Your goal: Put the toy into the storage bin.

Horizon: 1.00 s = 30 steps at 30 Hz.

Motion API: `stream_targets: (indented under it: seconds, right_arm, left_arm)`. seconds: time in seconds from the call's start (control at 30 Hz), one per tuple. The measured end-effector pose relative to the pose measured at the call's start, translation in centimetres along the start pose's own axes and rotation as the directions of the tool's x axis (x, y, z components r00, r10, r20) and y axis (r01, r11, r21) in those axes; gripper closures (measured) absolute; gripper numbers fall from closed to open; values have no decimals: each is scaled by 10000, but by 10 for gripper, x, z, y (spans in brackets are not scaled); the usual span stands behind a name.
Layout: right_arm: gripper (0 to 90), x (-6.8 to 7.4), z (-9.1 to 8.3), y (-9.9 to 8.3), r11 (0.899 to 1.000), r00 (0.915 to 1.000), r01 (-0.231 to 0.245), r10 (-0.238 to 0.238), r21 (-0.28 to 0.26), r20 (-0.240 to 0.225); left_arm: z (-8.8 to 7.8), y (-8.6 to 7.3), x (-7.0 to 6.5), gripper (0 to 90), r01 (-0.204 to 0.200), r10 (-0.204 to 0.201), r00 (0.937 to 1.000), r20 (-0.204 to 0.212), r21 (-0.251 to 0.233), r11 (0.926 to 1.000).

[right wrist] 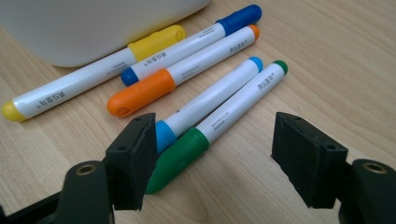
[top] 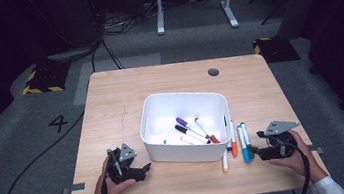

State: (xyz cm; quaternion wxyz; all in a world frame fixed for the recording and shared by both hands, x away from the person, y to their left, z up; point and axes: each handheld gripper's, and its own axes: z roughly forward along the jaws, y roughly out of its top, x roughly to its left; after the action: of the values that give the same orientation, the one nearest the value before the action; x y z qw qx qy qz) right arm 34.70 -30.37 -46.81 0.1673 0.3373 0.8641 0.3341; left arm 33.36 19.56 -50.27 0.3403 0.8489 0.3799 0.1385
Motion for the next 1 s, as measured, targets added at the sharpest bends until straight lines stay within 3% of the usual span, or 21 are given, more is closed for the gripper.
stream_targets:
  seconds: [0.17, 0.43, 0.7, 0.87, 1.0]
  right_arm:
    - [321, 0, 6, -4, 9995, 10000, -65, 65, 303, 0]
    - [355, -18, 4, -18, 9947, 9949, -941, 926, 403, 390]
    - [557, -36, -1, -33, 9825, 9789, -1842, 1808, 281, 952]
    - [735, -40, -2, -36, 9803, 9746, -1969, 1943, 130, 1119]
    - [740, -40, -2, -36, 9802, 9739, -1976, 1953, 89, 1155]
  left_arm:
    - [0, 0, 0, 153, -1, 1, 10000, -2, -1, 10000]
    - [0, 0, 0, 153, 4, -4, 10000, 3, 0, 10000]
    - [0, 0, 0, 153, 1, -1, 10000, 0, 1, 10000]
    - [0, 0, 0, 153, -2, 2, 10000, 3, 5, 10000]
    - [0, 0, 0, 153, 2, -2, 10000, -1, 0, 10000]
